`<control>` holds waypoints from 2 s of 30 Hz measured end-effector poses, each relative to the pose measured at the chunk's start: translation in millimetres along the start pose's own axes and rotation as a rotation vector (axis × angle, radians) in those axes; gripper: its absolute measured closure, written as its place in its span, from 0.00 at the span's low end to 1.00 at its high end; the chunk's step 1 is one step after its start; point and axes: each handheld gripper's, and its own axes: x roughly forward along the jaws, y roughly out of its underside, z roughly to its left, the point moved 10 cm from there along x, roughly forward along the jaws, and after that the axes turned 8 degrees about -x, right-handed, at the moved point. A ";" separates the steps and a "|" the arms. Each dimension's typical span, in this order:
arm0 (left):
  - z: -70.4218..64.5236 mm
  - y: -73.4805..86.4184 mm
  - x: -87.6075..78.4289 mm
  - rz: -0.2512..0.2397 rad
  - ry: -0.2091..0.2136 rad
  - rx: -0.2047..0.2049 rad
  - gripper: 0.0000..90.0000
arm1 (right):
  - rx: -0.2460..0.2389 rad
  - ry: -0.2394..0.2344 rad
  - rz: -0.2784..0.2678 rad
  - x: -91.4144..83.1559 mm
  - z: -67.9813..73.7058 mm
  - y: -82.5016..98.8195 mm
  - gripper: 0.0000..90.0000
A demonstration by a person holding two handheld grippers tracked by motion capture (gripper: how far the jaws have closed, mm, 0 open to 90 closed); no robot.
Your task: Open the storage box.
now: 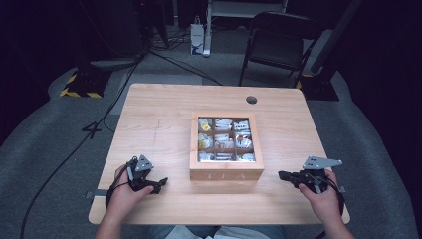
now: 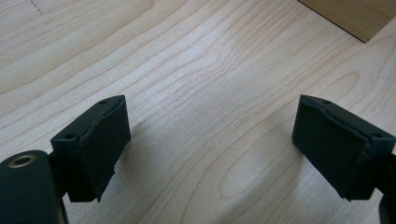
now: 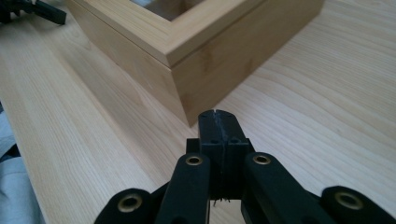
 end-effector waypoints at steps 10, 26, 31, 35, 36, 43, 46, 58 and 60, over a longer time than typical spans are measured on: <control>-0.2 -0.6 0.7 -0.004 -0.001 -0.008 0.13 | -0.051 -0.066 0.038 18.7 15.7 -18.7 1.00; -0.4 -0.6 0.8 -0.004 -0.001 -0.009 0.13 | -0.070 -0.084 0.058 30.3 19.6 -21.9 1.00; -0.3 -0.6 0.8 -0.004 -0.002 -0.008 0.13 | -0.063 -0.082 0.054 30.2 19.5 -21.9 1.00; -0.3 -0.6 0.8 -0.004 -0.002 -0.008 0.13 | -0.059 -0.083 0.051 30.3 19.7 -22.0 1.00; -0.1 -0.6 0.8 -0.003 -0.002 -0.006 0.13 | -0.058 -0.083 0.051 30.3 19.7 -22.0 1.00; -0.4 -0.5 0.7 -0.002 0.000 -0.009 0.13 | -0.042 -0.068 0.027 30.0 18.5 -24.3 1.00; -0.2 -0.4 0.6 -0.001 -0.001 -0.007 0.13 | -0.040 -0.070 0.009 29.2 18.7 -26.7 1.00; -0.2 -0.8 1.0 -0.003 -0.002 -0.012 0.13 | -0.030 -0.043 -0.105 11.3 16.7 -51.9 1.00; -0.2 -0.8 1.0 -0.003 -0.002 -0.012 0.13 | -0.027 -0.040 -0.112 10.2 16.4 -54.4 1.00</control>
